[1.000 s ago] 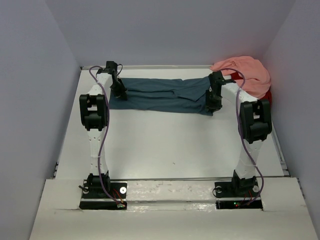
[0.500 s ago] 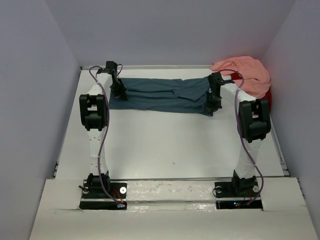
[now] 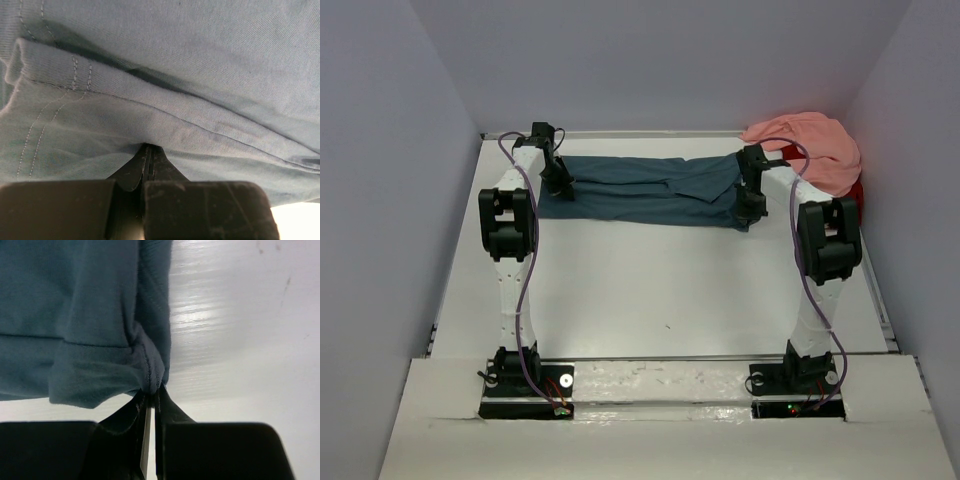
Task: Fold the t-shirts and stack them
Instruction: Fold the other side of the tshirt into a rectangle
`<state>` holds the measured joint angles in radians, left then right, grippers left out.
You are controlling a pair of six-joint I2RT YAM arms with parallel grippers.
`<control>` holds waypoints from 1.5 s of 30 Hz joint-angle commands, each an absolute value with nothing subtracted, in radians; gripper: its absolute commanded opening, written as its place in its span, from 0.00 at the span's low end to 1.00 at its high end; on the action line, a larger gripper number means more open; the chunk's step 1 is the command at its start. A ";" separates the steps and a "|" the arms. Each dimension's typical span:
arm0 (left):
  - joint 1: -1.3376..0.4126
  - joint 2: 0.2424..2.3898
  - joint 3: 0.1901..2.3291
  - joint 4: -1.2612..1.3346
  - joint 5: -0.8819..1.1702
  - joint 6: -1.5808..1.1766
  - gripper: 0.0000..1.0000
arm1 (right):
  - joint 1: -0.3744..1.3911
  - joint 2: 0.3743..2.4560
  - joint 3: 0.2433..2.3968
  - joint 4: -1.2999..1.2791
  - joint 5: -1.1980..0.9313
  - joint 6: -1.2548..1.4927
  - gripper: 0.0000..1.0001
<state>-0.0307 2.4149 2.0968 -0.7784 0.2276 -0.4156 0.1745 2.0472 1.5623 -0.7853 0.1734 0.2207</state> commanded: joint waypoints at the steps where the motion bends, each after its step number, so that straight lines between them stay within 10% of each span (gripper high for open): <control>1: -0.012 2.464 2.111 -0.802 0.170 -0.379 0.00 | 0.138 2.014 1.577 -0.808 0.253 0.193 0.00; 16: -0.011 2.470 2.132 -0.813 0.172 -0.380 0.00 | 0.054 2.036 1.627 -0.836 0.336 0.181 0.02; 19: -0.009 2.471 2.137 -0.813 0.172 -0.379 0.00 | 0.054 2.042 1.637 -0.839 0.347 0.176 0.14; 23: -0.009 2.474 2.138 -0.813 0.172 -0.382 0.00 | 0.054 2.040 1.652 -0.841 0.315 0.178 0.66; 26: -0.009 2.477 2.143 -0.813 0.173 -0.383 0.00 | 0.054 2.025 1.649 -0.842 0.275 0.186 0.73; 45: -0.009 2.490 2.151 -0.815 0.178 -0.383 0.00 | 0.054 1.879 1.597 -0.830 -0.040 0.259 0.70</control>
